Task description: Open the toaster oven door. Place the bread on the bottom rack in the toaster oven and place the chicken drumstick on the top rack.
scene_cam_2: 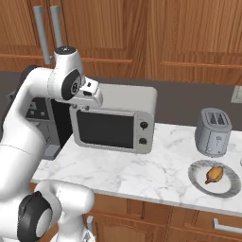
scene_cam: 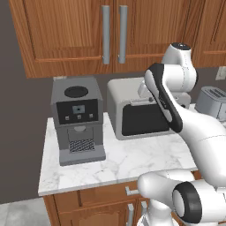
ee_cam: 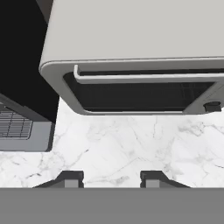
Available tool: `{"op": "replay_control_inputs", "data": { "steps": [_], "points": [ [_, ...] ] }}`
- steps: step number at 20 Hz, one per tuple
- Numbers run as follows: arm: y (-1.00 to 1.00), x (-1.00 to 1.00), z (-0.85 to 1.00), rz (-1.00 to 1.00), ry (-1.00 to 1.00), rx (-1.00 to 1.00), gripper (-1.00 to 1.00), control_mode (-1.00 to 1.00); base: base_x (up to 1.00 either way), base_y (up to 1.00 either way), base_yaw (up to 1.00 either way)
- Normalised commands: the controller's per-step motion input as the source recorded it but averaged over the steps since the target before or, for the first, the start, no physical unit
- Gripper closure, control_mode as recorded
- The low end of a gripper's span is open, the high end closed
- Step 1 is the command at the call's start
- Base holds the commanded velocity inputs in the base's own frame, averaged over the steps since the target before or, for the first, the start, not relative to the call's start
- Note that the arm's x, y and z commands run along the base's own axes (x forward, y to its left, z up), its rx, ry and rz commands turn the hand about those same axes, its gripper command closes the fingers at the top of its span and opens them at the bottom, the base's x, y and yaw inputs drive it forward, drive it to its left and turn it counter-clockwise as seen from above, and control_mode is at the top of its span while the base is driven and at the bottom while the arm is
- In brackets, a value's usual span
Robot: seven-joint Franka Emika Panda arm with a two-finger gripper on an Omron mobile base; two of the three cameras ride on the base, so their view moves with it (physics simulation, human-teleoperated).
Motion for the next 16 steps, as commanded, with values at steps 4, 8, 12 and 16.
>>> {"op": "replay_control_inputs", "data": {
  "steps": [4, 8, 12, 16],
  "points": [
    [0.0, 0.0, 0.0, 0.0, 0.0, 0.0, -1.0, 1.0, 0.0, 0.0, 0.0],
    [0.0, 0.0, 0.0, 0.0, 0.0, 0.0, -1.0, 1.0, 0.0, 0.0, 0.0],
    [0.0, 0.0, 0.0, 0.0, 0.0, 0.0, -1.0, 1.0, 0.0, 0.0, 0.0],
    [0.0, 0.0, 0.0, 0.0, 0.0, 0.0, -1.0, 1.0, -0.03, -0.21, -0.02]
  ]
}}
